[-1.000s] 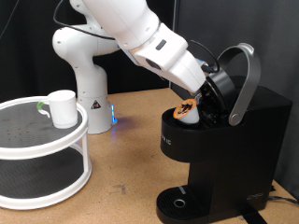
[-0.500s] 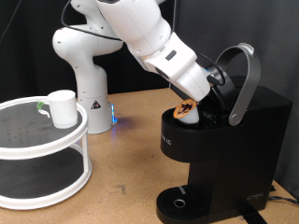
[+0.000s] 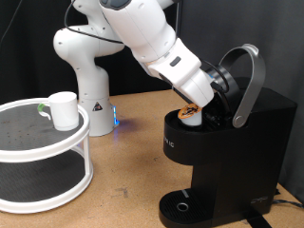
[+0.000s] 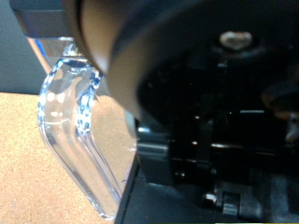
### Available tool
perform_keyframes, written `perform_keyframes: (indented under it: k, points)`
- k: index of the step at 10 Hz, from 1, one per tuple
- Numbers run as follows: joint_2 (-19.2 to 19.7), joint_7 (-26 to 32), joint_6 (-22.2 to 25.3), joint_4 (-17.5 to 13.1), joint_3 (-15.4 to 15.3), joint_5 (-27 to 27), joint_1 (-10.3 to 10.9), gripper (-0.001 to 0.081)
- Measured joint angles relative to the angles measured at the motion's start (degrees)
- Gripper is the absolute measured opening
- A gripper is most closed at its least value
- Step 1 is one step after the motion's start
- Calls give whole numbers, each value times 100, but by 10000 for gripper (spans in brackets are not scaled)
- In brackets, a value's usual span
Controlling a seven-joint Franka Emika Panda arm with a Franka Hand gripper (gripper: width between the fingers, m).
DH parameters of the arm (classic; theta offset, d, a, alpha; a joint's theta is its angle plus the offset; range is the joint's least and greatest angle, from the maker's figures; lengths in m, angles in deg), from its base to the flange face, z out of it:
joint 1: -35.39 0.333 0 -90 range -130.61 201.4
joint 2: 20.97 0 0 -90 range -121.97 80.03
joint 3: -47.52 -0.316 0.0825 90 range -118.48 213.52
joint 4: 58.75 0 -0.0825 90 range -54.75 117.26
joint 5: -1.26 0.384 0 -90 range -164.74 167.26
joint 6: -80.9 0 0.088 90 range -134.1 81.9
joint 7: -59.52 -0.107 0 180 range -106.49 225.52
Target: Make a cup of coffee with the keurig machine
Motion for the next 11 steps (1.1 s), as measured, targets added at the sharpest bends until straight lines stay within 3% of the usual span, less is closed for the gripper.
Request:
perform_keyframes:
  k: [11]
  points:
    - [69,-34,117,-33,17,176,-28,803]
